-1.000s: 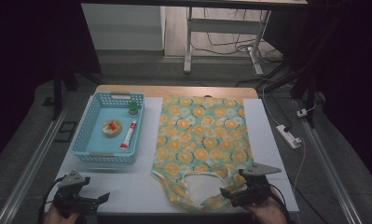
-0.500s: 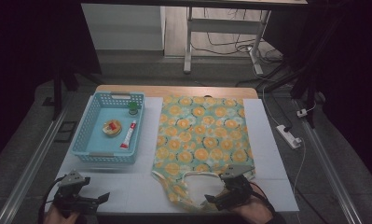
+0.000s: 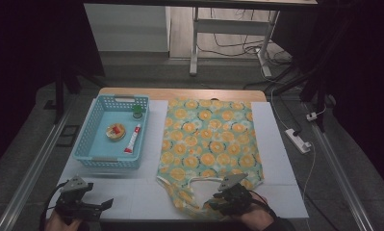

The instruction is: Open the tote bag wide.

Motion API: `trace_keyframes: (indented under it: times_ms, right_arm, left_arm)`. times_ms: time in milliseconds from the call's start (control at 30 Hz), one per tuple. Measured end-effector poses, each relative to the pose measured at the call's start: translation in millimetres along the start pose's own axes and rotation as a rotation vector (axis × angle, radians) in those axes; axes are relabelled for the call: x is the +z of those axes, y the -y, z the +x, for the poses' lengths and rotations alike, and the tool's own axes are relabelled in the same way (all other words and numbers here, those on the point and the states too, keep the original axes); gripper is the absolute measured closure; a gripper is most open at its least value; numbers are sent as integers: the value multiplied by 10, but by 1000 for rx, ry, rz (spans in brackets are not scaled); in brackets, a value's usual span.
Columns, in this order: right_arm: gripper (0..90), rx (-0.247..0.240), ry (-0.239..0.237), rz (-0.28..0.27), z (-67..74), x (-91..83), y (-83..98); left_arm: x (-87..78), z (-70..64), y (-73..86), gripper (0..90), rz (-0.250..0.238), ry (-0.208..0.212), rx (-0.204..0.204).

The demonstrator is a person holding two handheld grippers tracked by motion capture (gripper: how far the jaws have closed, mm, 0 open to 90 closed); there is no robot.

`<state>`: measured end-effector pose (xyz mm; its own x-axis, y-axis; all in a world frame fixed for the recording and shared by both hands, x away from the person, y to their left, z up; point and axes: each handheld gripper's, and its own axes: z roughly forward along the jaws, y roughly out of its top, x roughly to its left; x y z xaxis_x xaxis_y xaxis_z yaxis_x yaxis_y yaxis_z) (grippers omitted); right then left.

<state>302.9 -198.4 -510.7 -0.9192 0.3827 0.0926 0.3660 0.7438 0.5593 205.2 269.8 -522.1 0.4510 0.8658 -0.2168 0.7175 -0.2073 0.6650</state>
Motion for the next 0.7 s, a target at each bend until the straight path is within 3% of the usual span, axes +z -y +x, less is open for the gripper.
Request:
trace_keyframes:
  times_ms: [33,100,467,700]
  right_arm:
    - [795,-9,-2,-7,1,-20,-9]
    - [877,-15,5,-32,-1,-68,-24]
    - [894,30,9,-147,-89,-281,-146]
    - [895,41,3,-209,-169,-401,-263]
  left_arm:
    - [0,0,0,0,0,0,0]
    - [-2,1,0,0,1,0,1]
    - [-6,-2,-6,0,-4,-2,3]
    - [17,-21,-37,0,-24,60,39]
